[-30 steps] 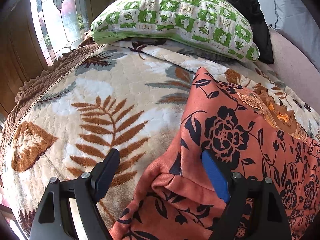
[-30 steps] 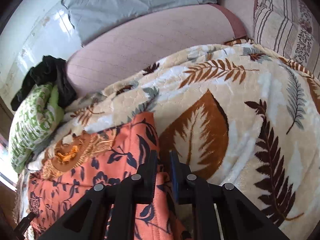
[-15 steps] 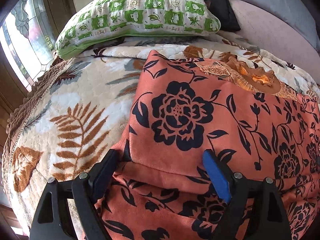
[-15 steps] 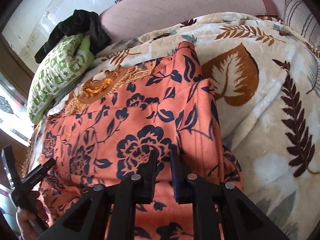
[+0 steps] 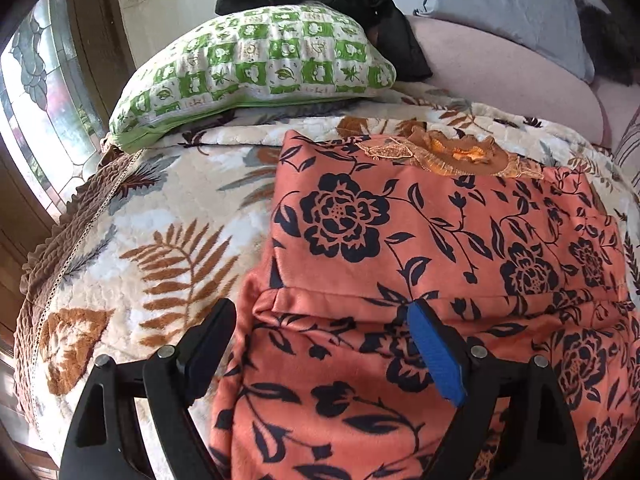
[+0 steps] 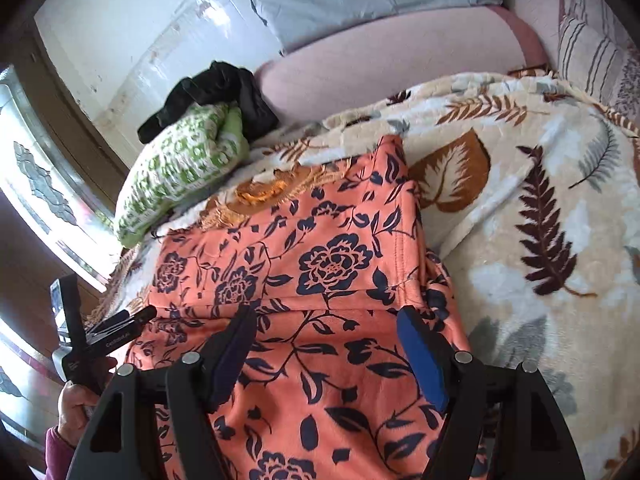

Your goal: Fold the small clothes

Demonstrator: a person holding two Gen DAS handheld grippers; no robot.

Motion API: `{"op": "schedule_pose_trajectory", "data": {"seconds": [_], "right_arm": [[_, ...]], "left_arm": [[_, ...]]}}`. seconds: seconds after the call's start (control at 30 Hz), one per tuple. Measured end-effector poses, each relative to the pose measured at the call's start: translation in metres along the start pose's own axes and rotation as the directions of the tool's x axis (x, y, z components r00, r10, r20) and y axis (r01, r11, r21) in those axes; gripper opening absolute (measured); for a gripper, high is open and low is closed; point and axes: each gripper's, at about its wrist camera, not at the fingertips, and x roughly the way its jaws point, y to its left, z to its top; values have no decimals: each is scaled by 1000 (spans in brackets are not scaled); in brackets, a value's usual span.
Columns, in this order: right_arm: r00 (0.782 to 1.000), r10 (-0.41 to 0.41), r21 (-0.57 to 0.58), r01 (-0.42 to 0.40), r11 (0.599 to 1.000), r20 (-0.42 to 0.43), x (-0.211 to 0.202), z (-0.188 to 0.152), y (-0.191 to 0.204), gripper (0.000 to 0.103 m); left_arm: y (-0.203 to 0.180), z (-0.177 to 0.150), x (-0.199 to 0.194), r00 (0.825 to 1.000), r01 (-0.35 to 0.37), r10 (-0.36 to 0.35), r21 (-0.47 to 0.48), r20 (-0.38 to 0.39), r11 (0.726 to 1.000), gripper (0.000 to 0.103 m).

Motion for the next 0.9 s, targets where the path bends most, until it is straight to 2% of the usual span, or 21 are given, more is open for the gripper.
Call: {"op": "schedule_pose_trajectory", "data": {"seconds": [0.17, 0.3, 0.37, 0.4, 0.47, 0.6, 0.63, 0.67, 0.7, 0.73, 0.77, 0.8, 0.9], "right_arm": [[997, 70, 99, -67, 993, -27, -52, -22, -30, 76], [992, 113, 176, -102, 979, -55, -73, -48, -58, 76], [991, 125, 225, -110, 968, -56, -73, -59, -71, 76], [988, 137, 255, -115, 960, -67, -71, -64, -76, 76], [985, 148, 291, -116, 950, -88, -68, -69, -83, 76], [982, 165, 301, -131, 945, -92, -70, -75, -90, 76], [981, 172, 312, -136, 940, -92, -71, -77, -93, 76], [980, 173, 318, -135, 939, -95, -71, -79, -96, 76], [981, 168, 318, -128, 939, -101, -70, -80, -98, 76], [980, 170, 321, -128, 938, -107, -71, -82, -100, 76], [977, 180, 325, -135, 936, -112, -71, -83, -102, 76], [975, 189, 324, -142, 935, -116, -72, -85, -102, 76], [973, 190, 315, -141, 939, -129, -74, -90, -103, 75]], "left_arm": [[60, -41, -46, 1000, -19, 18, -93, -7, 996, 88], [114, -84, -70, 994, 57, -74, -196, -83, 979, 87], [130, -99, -85, 990, 73, -98, -231, -99, 970, 87], [135, -104, -90, 984, 101, -131, -231, -117, 968, 87], [136, -112, -96, 962, 176, -218, -241, -163, 954, 87], [126, -125, -94, 929, 254, -314, -277, -196, 927, 87], [122, -128, -90, 925, 249, -315, -285, -215, 926, 85], [119, -131, -85, 920, 239, -312, -291, -237, 926, 73], [114, -133, -79, 909, 249, -328, -296, -256, 922, 55], [111, -136, -73, 894, 271, -357, -309, -270, 912, 48], [108, -139, -67, 881, 281, -376, -323, -285, 904, 44], [106, -141, -63, 878, 271, -373, -328, -302, 905, 44], [97, -142, -63, 884, 270, -367, -327, -288, 906, 44]]}}
